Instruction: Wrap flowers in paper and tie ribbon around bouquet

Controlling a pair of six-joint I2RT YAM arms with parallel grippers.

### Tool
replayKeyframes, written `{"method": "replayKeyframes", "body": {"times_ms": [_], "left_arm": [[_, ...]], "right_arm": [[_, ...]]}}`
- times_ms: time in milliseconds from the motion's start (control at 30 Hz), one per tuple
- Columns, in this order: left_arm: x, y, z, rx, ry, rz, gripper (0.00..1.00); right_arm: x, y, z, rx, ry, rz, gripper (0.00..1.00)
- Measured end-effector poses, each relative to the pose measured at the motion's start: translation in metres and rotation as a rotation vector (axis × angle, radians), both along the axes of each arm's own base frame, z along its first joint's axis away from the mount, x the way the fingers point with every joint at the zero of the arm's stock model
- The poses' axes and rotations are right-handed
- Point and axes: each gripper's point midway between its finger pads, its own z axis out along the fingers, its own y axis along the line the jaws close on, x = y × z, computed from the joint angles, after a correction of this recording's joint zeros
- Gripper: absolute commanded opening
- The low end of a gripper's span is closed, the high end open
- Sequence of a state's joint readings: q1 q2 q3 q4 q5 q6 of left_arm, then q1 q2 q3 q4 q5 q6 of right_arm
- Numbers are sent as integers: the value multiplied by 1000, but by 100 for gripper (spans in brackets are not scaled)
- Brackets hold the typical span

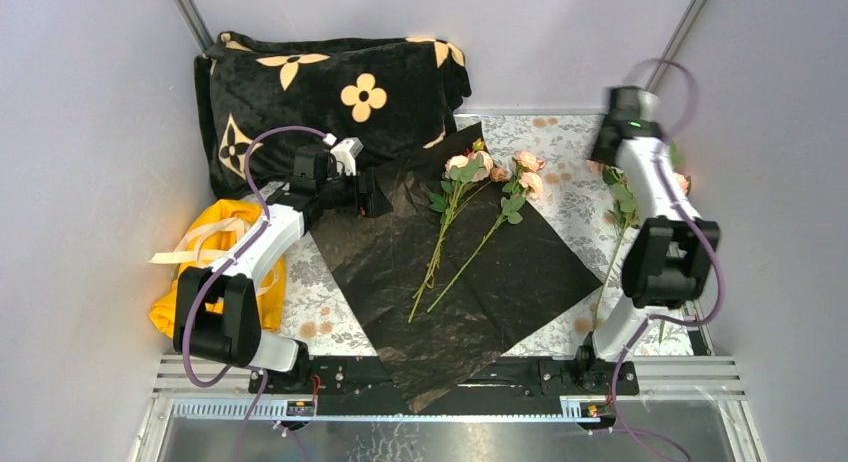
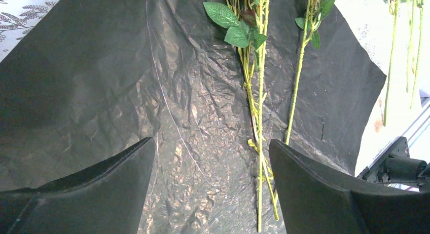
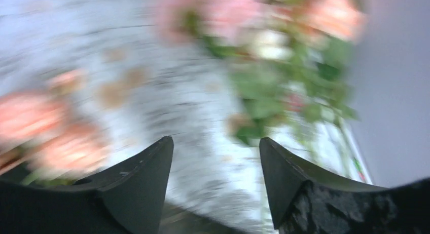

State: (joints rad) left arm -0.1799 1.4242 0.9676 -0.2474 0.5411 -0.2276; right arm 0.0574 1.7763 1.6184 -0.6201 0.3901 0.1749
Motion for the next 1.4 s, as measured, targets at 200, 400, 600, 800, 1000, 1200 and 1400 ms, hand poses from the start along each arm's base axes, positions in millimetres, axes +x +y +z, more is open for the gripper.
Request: {"method": "replayKeyframes", "body": {"times_ms": [200, 400, 600, 800, 1000, 1200, 1400], "left_arm": [[0, 0, 0, 2, -1, 2, 89], [0, 0, 0, 2, -1, 3, 88], [0, 0, -1, 5, 0, 3, 88], [1, 0, -3, 8, 6, 4, 88], [1, 0, -7, 10, 17, 4, 88], [1, 0, -9, 11, 22, 5, 88], [1, 0, -9, 14, 22, 7, 88]], "right_arm": [[-101, -172, -76, 2, 201, -449, 64], [-95, -164, -125, 17, 325, -421, 53], [-89, -168, -134, 8, 322, -421, 46], [-84, -177, -132, 0, 285, -437, 43], [-78, -180, -130, 2, 257, -435, 44], [-76, -186, -131, -2, 241, -441, 43], [-83, -188, -161, 12, 318, -440, 19]]}}
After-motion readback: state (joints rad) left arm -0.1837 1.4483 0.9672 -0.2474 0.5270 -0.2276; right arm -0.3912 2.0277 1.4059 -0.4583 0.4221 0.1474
